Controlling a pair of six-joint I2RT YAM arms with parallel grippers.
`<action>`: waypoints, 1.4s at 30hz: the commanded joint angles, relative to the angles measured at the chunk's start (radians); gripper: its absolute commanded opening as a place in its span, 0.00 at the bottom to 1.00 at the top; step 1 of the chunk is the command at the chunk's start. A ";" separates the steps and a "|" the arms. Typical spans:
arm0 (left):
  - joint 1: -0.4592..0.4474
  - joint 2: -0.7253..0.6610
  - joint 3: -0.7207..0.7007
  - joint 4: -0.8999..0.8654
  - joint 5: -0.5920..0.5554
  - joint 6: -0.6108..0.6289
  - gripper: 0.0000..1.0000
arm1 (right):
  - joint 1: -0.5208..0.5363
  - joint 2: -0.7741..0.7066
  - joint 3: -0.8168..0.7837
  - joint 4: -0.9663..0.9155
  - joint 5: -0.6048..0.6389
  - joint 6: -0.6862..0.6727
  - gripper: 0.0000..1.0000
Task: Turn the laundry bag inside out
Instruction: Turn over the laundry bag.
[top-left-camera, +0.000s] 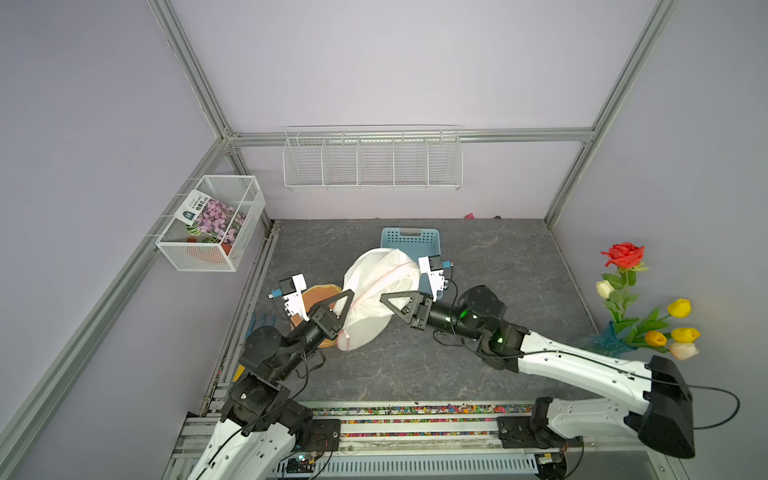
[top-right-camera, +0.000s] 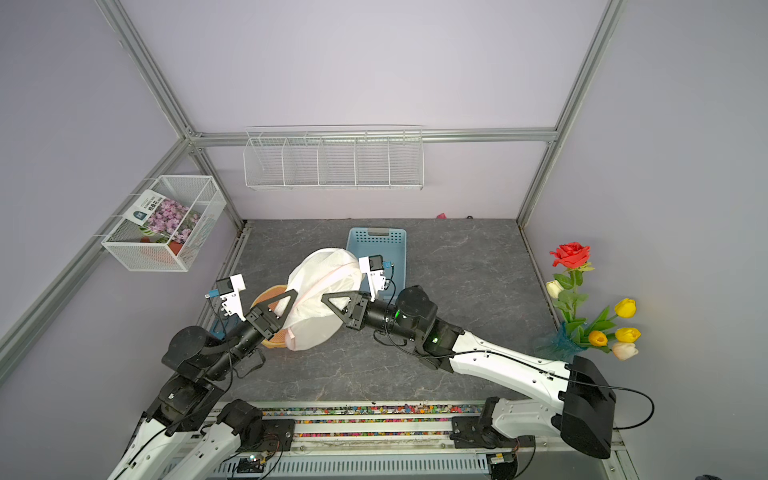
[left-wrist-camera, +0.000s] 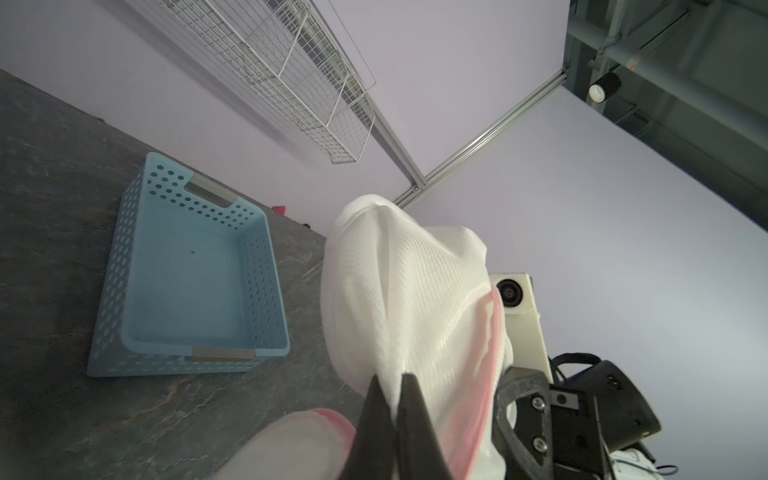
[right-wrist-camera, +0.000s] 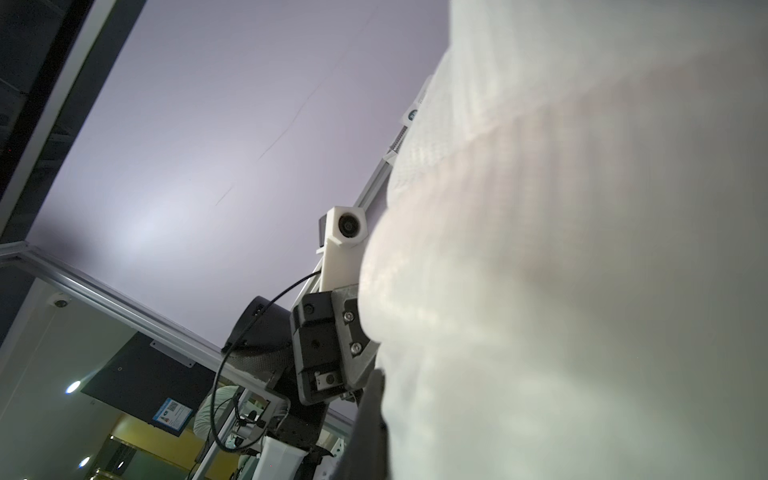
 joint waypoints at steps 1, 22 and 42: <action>0.003 0.021 0.084 -0.119 0.001 0.133 0.00 | -0.035 -0.024 0.077 -0.177 -0.107 -0.044 0.00; 0.003 0.173 0.260 -0.250 0.247 0.401 0.63 | -0.059 -0.021 0.266 -1.031 -0.250 -0.451 0.00; -0.215 0.330 0.243 -0.219 0.327 0.446 0.55 | -0.042 -0.012 0.343 -1.127 -0.272 -0.592 0.00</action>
